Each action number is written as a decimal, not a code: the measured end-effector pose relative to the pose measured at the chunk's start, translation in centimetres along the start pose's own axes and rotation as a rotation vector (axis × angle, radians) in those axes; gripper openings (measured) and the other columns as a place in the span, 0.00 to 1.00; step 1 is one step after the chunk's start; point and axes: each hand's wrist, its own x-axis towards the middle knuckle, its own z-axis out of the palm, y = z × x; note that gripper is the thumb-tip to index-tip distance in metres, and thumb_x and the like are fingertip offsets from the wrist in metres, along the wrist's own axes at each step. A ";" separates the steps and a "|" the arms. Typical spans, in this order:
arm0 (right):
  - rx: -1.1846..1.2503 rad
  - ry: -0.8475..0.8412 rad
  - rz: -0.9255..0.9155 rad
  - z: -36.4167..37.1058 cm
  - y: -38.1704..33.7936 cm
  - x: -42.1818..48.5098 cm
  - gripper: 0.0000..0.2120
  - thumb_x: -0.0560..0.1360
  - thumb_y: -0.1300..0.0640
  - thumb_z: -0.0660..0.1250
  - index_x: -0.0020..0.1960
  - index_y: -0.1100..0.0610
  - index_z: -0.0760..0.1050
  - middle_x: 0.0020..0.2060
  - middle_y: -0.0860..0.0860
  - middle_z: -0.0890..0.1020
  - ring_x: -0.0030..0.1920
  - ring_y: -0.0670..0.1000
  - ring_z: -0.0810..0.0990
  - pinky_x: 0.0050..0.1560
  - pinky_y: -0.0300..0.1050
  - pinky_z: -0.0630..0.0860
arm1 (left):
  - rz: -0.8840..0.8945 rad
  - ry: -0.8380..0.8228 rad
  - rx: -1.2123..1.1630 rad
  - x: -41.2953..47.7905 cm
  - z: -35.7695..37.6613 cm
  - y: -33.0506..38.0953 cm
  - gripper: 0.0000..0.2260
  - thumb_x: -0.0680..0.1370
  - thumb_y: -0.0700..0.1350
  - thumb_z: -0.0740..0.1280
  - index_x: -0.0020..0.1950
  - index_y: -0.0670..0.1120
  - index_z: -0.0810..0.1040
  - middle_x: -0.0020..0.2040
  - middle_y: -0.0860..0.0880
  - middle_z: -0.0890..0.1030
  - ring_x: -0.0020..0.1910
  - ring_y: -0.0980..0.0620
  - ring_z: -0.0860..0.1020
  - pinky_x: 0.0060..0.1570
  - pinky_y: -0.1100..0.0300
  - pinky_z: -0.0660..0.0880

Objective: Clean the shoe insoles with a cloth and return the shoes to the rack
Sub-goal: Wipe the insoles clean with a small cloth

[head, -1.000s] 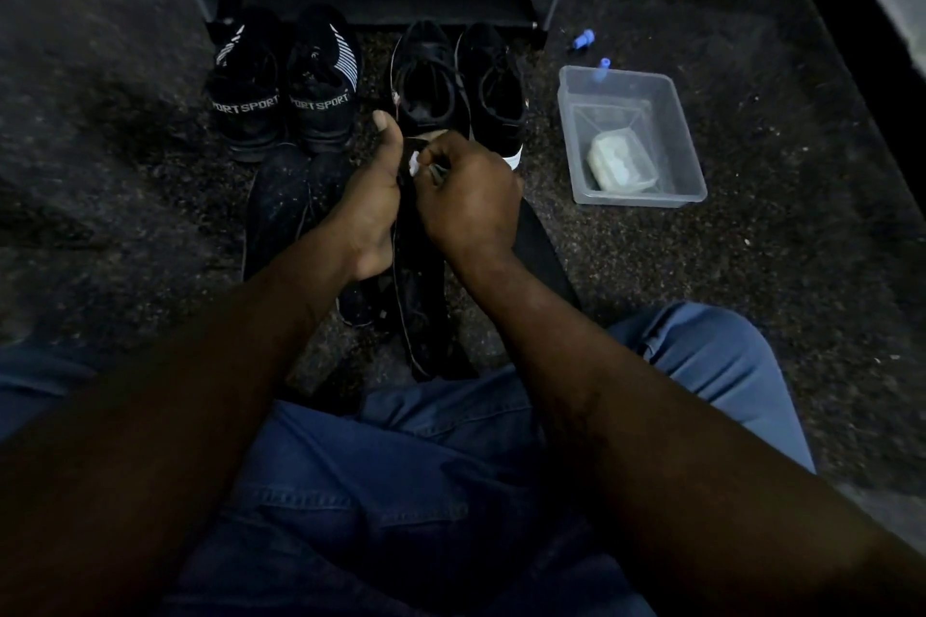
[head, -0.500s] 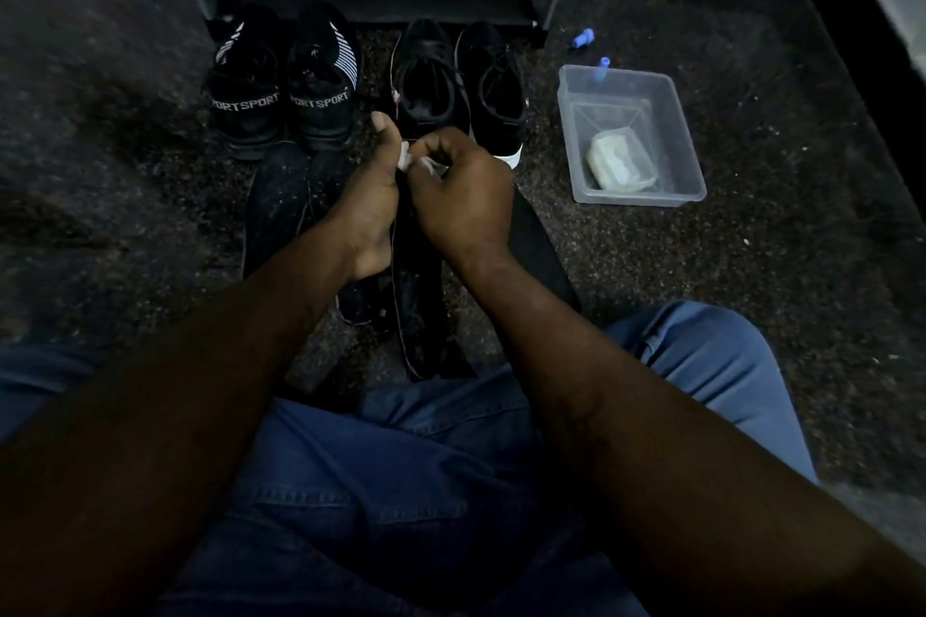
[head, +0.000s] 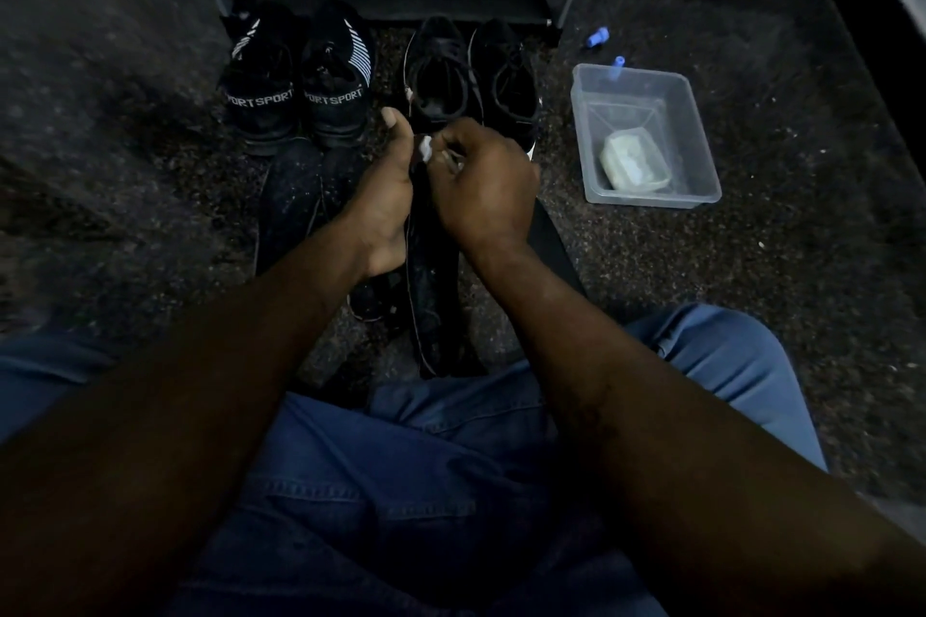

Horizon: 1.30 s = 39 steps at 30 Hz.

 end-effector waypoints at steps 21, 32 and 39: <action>0.091 0.044 -0.067 -2.2 -0.8 1.0 0.07 0.74 0.49 0.68 0.45 0.48 0.84 0.39 0.43 0.86 0.42 0.48 0.84 0.45 0.52 0.80 | -0.005 0.056 -0.057 0.3 -0.2 0.6 0.38 0.75 0.76 0.57 0.70 0.49 0.80 0.66 0.43 0.82 0.65 0.41 0.81 0.66 0.41 0.76; 0.180 -0.209 -0.142 -1.9 -1.5 -2.2 0.06 0.73 0.54 0.69 0.45 0.49 0.86 0.37 0.44 0.86 0.40 0.45 0.84 0.44 0.50 0.81 | 0.058 0.086 -0.272 -0.8 0.7 2.6 0.35 0.83 0.68 0.44 0.75 0.45 0.72 0.60 0.39 0.84 0.55 0.40 0.85 0.56 0.44 0.83; 0.259 -0.123 -0.032 -3.3 -1.8 -1.0 0.04 0.74 0.53 0.74 0.47 0.50 0.87 0.40 0.43 0.87 0.42 0.40 0.84 0.47 0.47 0.82 | 0.024 0.055 -0.138 -0.5 -0.2 2.8 0.38 0.81 0.71 0.44 0.73 0.47 0.76 0.62 0.40 0.82 0.59 0.42 0.81 0.56 0.46 0.78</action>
